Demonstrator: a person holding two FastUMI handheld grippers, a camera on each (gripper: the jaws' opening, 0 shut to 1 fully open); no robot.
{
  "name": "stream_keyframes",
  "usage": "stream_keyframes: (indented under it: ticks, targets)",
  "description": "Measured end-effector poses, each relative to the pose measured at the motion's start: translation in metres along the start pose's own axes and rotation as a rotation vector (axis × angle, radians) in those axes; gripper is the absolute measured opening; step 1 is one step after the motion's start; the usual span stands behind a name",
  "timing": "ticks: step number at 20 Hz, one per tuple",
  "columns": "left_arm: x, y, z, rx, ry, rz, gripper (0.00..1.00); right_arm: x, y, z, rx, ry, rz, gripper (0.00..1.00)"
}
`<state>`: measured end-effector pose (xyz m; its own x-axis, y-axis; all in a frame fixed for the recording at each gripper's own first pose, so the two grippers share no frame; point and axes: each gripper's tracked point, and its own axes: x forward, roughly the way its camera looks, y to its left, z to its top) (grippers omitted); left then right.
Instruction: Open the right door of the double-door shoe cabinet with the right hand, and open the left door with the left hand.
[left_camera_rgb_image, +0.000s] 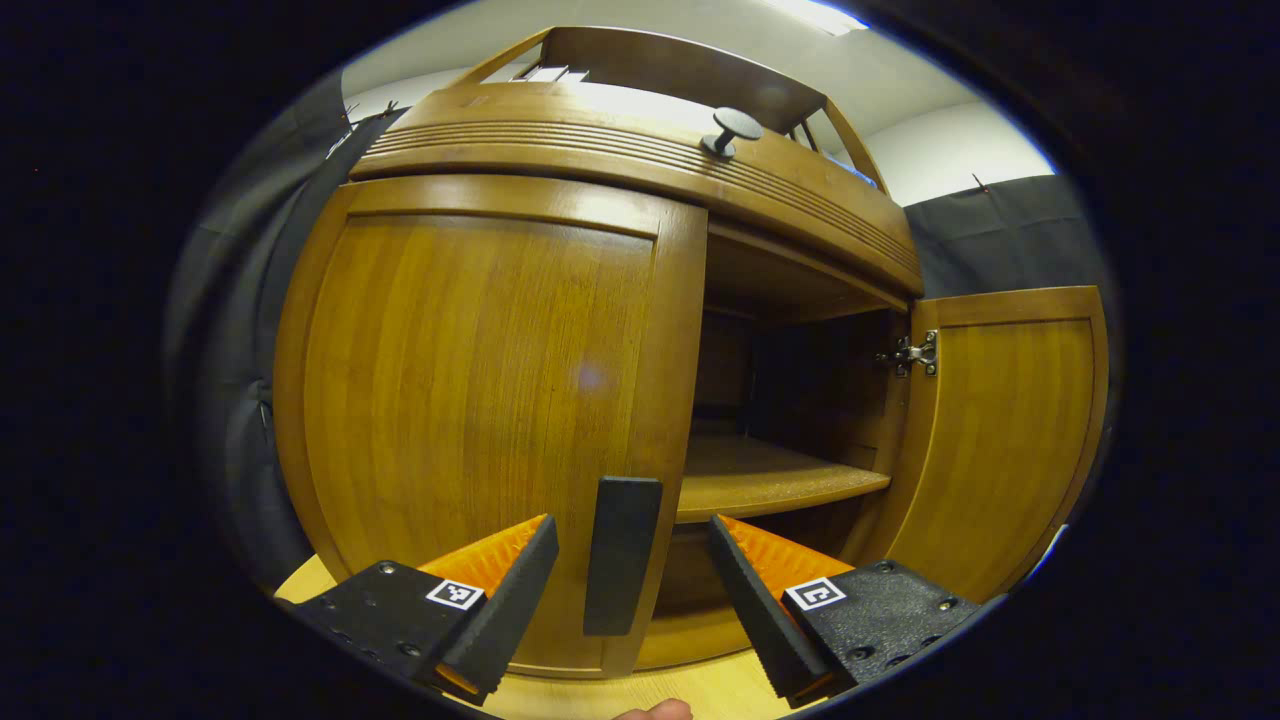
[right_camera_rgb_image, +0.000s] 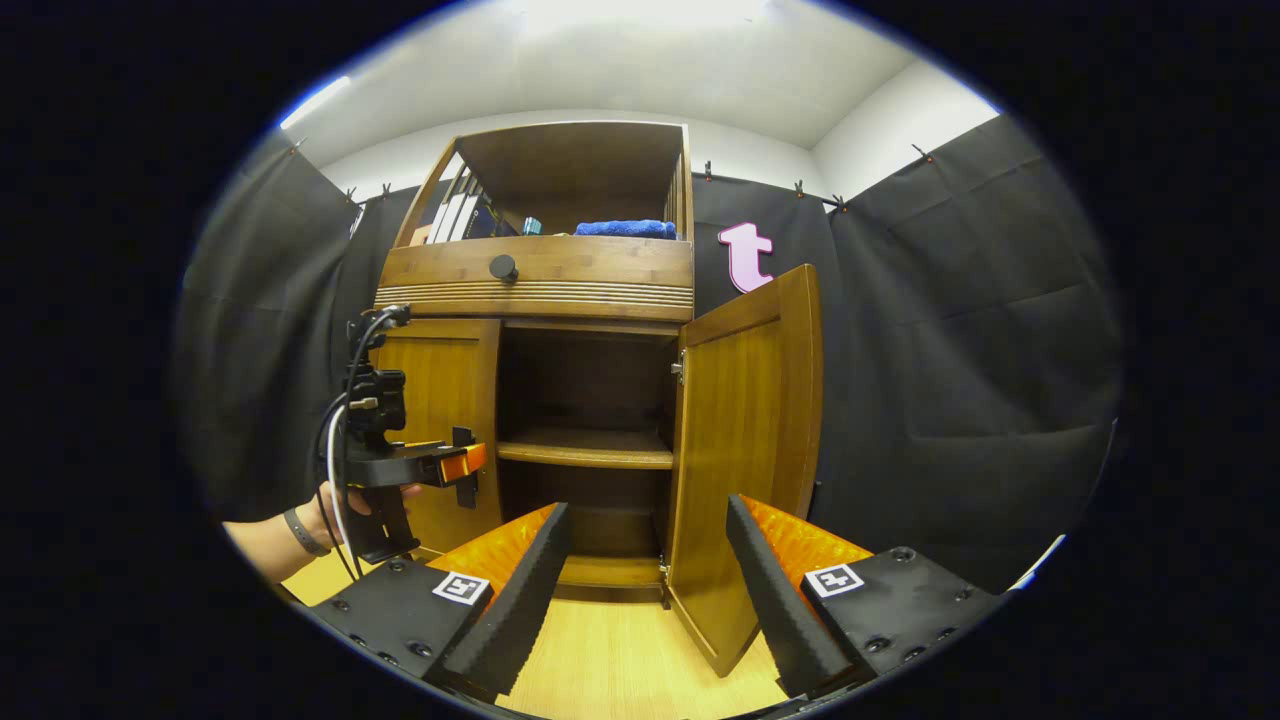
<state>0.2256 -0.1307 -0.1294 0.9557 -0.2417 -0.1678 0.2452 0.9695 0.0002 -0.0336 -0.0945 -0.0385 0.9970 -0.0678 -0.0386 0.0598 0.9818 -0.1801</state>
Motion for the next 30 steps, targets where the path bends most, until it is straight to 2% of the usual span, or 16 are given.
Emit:
stream_keyframes:
  ticks: [2, 5, 7, 10, 13, 14, 16, 17, 21, 27, 30]
  targets:
    - [0.009, 0.001, -0.003, 0.007, -0.002, 0.004, 0.92, 0.001, -0.001, 0.0, 0.022, 0.004, -0.006, 0.94]
    - [0.014, 0.005, -0.008, 0.003, -0.002, 0.021, 0.94, 0.003, -0.003, -0.004, 0.054, 0.015, -0.014, 1.0]
    - [0.016, 0.008, -0.007, -0.004, -0.011, 0.013, 0.85, 0.007, 0.001, -0.006, 0.065, 0.025, -0.014, 0.99]
    - [0.017, 0.019, -0.01, -0.001, -0.011, 0.036, 0.81, 0.014, 0.009, -0.006, 0.088, 0.035, 0.006, 0.98]
    - [0.023, 0.011, -0.015, -0.117, 0.029, -0.014, 0.6, 0.015, 0.014, -0.004, 0.081, 0.041, 0.014, 0.94]
    - [0.025, 0.01, -0.015, -0.092, 0.031, -0.012, 0.38, 0.014, 0.015, -0.005, 0.08, 0.041, 0.017, 0.96]
    - [0.021, 0.008, -0.017, -0.002, 0.037, 0.004, 0.31, 0.012, 0.018, -0.005, 0.074, 0.043, 0.02, 1.0]
    - [0.021, 0.009, -0.015, 0.013, 0.042, 0.011, 0.29, 0.009, 0.018, -0.006, 0.072, 0.043, 0.019, 0.98]
    - [0.015, 0.007, -0.01, -0.012, 0.05, 0.001, 0.28, 0.002, 0.018, -0.008, 0.066, 0.047, 0.015, 1.0]
    - [0.014, 0.013, 0.0, 0.04, 0.009, 0.017, 0.28, -0.002, 0.015, -0.01, 0.093, 0.049, 0.011, 0.98]
    - [-0.006, 0.015, -0.004, 0.037, 0.027, 0.012, 0.28, -0.002, 0.014, -0.009, 0.086, 0.045, 0.011, 0.99]
